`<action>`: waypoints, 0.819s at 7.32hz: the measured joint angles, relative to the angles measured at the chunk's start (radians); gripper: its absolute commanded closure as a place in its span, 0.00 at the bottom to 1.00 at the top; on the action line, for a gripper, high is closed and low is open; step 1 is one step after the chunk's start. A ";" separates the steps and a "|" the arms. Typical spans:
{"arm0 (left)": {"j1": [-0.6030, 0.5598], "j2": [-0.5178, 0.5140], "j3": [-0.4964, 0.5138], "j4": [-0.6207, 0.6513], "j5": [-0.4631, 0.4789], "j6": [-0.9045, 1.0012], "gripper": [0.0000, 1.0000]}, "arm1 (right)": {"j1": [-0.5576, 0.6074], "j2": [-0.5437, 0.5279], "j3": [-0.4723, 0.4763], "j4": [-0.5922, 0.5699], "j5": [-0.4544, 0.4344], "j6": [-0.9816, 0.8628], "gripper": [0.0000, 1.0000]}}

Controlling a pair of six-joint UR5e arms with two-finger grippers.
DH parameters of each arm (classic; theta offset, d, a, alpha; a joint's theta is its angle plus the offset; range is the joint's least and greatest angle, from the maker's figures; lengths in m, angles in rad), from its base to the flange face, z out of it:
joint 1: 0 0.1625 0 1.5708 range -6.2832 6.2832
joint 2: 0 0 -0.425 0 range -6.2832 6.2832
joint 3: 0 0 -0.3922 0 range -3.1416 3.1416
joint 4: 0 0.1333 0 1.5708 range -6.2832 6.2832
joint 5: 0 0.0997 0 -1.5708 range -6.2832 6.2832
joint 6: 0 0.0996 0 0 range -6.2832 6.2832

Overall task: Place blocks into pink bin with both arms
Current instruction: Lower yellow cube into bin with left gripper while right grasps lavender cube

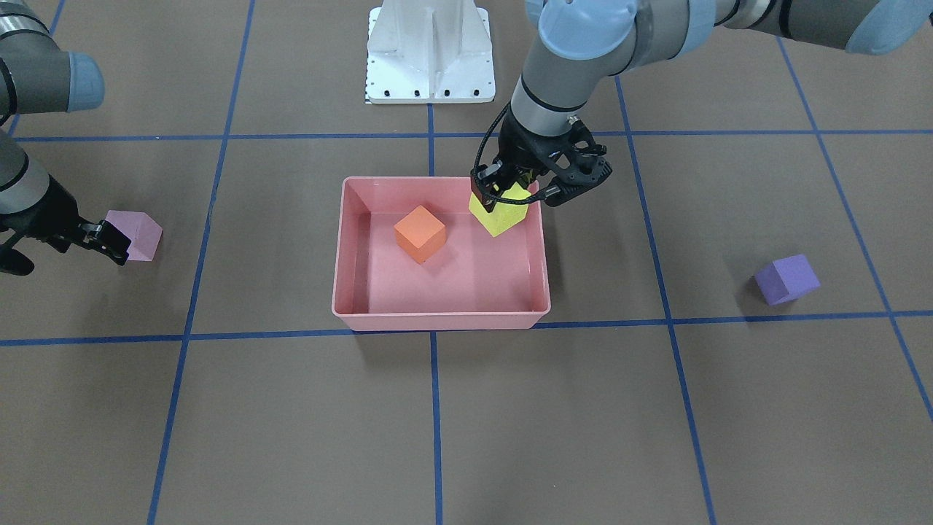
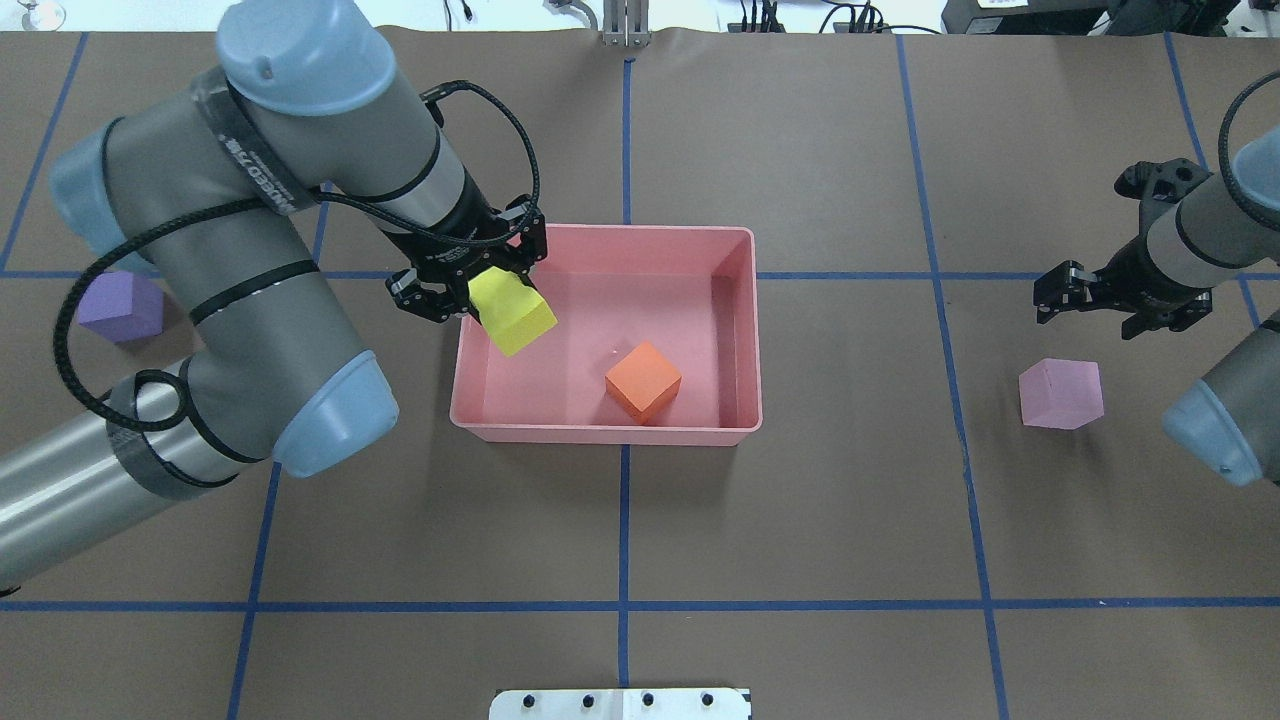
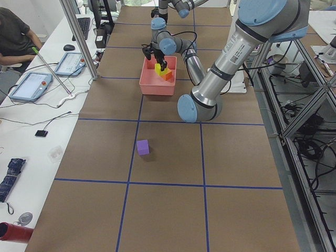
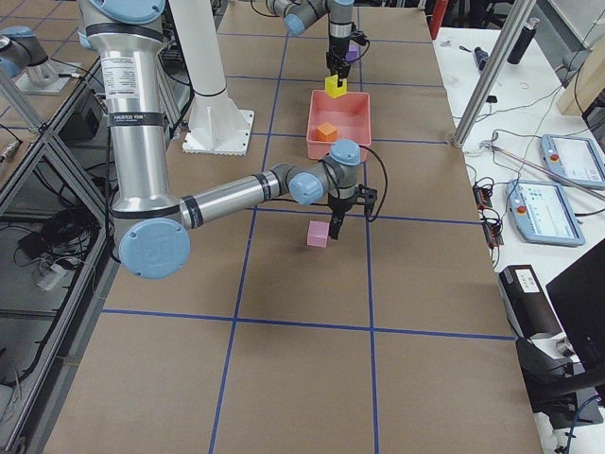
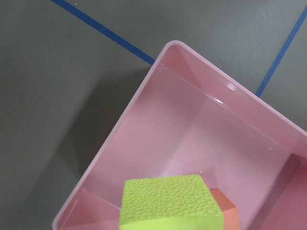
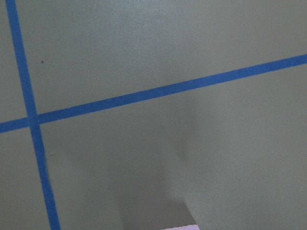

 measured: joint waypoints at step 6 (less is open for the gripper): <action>0.089 -0.019 0.077 -0.002 0.096 0.001 0.99 | -0.057 -0.031 -0.004 0.044 0.074 -0.006 0.01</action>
